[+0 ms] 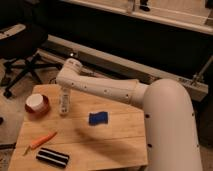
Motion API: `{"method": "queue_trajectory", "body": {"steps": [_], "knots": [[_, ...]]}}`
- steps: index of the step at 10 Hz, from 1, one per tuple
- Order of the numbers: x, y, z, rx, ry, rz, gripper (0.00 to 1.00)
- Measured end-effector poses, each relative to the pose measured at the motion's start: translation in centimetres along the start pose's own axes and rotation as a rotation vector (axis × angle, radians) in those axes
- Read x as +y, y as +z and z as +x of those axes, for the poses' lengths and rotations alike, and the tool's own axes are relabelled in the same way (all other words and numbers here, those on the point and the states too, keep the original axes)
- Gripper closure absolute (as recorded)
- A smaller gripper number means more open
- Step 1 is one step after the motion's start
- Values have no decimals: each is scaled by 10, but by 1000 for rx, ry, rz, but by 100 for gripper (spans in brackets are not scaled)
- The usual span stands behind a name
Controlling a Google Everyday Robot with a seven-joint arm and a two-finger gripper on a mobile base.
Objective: Stand the bottle upright
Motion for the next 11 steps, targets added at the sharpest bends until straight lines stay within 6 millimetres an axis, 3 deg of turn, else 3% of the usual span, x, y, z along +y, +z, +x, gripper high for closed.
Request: {"method": "queue_trajectory", "body": {"steps": [11], "knots": [[-4,2,9,69,-22,20,82]]}}
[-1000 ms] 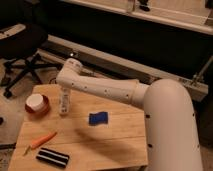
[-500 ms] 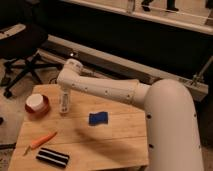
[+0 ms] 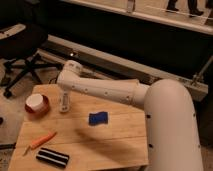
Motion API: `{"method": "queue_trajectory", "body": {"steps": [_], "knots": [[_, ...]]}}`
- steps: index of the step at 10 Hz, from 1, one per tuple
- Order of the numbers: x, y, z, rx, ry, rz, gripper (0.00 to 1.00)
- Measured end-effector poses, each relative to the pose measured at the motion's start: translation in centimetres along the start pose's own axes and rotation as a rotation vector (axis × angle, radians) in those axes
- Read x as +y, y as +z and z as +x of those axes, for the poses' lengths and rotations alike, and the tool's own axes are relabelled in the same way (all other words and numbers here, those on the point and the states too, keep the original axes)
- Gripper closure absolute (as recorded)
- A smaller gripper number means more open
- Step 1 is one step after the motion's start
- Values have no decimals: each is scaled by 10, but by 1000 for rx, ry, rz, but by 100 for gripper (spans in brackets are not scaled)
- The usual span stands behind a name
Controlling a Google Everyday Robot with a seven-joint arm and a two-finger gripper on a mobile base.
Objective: Stand the bottle upright
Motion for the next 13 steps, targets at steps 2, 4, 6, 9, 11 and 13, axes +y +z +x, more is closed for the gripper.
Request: {"method": "queue_trajectory", "body": {"steps": [2,4,6,9,11,13], "knots": [[-3,1,2,22,-15,16,82],[-5,-2,7,55,-35,21,82],[-5,-5,9,85,-57,17,82],[-4,-8,9,119,-81,7,82],[-3,-9,10,141,-91,-2,82],[-1,-11,11,169,-97,-17,82]]}}
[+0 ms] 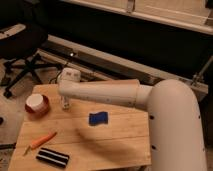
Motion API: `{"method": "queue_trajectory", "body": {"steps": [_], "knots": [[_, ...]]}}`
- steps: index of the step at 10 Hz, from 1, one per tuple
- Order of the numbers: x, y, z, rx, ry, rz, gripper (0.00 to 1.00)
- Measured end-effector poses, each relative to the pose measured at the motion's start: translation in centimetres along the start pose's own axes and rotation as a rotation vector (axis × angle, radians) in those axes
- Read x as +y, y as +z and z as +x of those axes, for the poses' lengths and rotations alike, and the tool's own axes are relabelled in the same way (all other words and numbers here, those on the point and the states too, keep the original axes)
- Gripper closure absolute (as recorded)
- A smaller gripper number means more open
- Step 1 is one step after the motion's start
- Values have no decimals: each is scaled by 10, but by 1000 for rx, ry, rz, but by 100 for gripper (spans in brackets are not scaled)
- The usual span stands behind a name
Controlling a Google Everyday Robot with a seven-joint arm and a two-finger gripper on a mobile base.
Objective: Stand the bottle upright
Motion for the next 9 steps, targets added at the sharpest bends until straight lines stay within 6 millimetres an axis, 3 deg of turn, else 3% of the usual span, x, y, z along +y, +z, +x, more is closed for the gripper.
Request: {"method": "queue_trajectory", "body": {"steps": [3,7,9], "knots": [[-1,0,-4,21,-9,-17,78],[-6,-3,-4,64,-20,-25,42],[-7,-5,-4,90,-31,-35,39]]}}
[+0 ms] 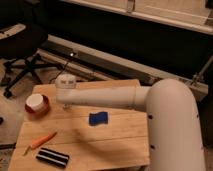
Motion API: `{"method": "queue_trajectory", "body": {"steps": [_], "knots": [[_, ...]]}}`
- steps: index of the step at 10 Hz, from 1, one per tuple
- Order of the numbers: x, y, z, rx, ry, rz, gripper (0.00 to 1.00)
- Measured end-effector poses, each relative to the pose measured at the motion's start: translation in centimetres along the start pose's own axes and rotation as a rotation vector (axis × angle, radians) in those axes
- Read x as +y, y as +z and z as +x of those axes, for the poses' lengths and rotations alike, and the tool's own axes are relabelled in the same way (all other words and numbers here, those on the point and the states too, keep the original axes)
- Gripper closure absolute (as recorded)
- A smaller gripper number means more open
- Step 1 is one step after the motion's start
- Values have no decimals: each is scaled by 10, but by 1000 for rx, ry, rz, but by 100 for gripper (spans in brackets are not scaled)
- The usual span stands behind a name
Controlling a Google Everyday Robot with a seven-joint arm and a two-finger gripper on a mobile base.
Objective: Stand the bottle upright
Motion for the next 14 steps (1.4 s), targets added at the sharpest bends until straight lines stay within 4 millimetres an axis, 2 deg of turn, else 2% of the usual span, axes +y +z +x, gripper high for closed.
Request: {"method": "queue_trajectory", "body": {"steps": [9,14], "knots": [[-15,-3,-15,19,-39,3,39],[-21,-14,-15,-57,29,117,39]]}}
